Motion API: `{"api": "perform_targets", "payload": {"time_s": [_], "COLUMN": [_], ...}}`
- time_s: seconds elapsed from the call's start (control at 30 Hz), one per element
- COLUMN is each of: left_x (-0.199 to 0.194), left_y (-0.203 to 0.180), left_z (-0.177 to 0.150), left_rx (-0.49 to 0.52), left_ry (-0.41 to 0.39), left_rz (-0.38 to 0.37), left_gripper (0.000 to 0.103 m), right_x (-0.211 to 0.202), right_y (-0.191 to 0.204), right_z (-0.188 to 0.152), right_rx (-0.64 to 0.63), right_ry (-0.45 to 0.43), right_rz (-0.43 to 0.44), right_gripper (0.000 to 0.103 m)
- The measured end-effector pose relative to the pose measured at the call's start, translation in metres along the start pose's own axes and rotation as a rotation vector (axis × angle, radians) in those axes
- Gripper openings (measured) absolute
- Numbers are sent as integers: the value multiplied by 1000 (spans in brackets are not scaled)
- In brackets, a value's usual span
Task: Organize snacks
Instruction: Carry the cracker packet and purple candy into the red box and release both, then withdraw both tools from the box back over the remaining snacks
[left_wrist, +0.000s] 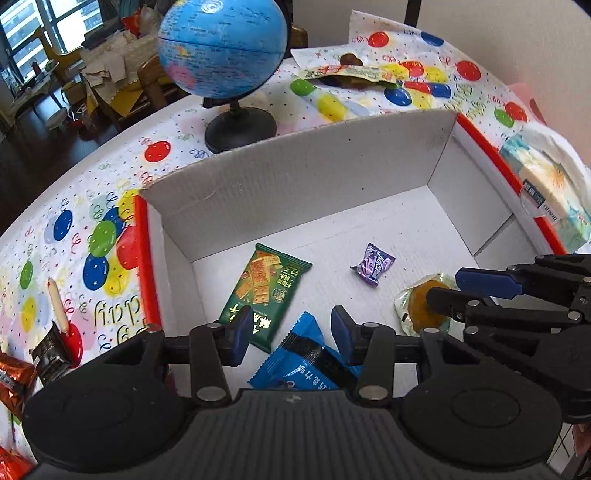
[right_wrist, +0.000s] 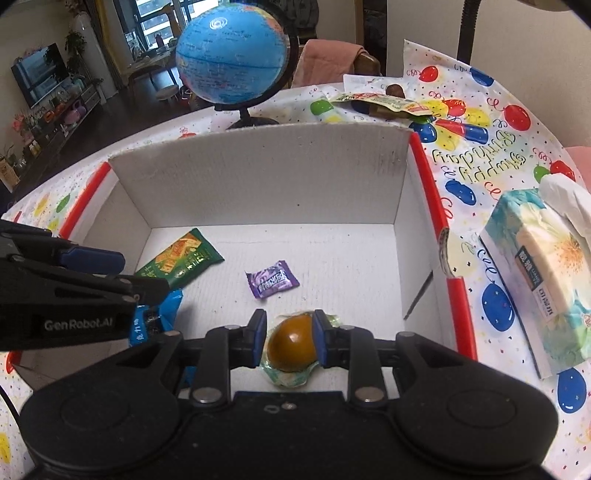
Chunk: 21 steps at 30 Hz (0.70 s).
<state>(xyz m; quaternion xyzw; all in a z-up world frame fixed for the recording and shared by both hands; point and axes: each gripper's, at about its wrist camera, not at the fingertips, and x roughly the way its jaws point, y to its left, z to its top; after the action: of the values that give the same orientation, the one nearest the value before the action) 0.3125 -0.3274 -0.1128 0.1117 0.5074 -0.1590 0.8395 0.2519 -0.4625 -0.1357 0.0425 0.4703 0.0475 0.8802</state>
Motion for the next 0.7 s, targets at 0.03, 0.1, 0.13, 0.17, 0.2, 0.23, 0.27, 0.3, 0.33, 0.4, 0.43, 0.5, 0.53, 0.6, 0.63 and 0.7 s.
{"api": "perform_targets", "payload": {"time_s": [0.03,0.1,0.13,0.17,0.2,0.23,0.27,0.3,0.33,0.4,0.43,0.5,0.53,0.6,0.63,0.7], "left_x": [-3,-10,-15,-19,-23,-28,-33,-37,-43,-53,-59,-70,-75,-86,-91,-100], "left_y": [1,4,6,6,7,8,9,10,11,14,16,20,23,29,32,39], "left_z": [-1,-3,-4,-6,-7,-9,-10,-12,-14,-19,-21,-25,-28,-33,-35,-41], "left_rx": [-6,-22,-27,-29,-28,-28,-31,-34,-36,-37,-38,-45,-48,-54,-59,-68], "left_ry": [-5,-16,-24,-33,-40,-47,-54,-62,-71,-91,-102,-123,-134,-150,-158,-172], "left_rz": [-1,-13,-21,-23,-25,-28,-32,-36,-41,-45,-49,-54,-58,-61,-63,-69], "left_gripper": [46,51,53,53,53,53,53,53,53,54,58,61,61,61,61,62], "right_x": [-2,-9,-12,-16,-20,-24,-29,-33,-38,-47,-51,-60,-65,-73,-77,-85], "right_y": [0,2,3,5,6,7,9,12,14,19,22,29,32,40,44,51], "right_z": [1,1,0,0,-1,-1,-1,-2,-4,-5,-5,-6,-6,-6,-6,-7], "right_rx": [-2,-7,-7,-6,-5,-4,-4,-4,-4,-7,-10,-16,-17,-22,-23,-22], "right_ry": [-4,-16,-23,-30,-36,-42,-50,-57,-65,-77,-85,-100,-109,-128,-138,-155], "right_rz": [4,9,10,13,14,14,15,16,16,17,16,14,15,13,9,11], "right_gripper": [26,26,26,27,27,27,28,28,30,30,32,36,38,42,45,47]}}
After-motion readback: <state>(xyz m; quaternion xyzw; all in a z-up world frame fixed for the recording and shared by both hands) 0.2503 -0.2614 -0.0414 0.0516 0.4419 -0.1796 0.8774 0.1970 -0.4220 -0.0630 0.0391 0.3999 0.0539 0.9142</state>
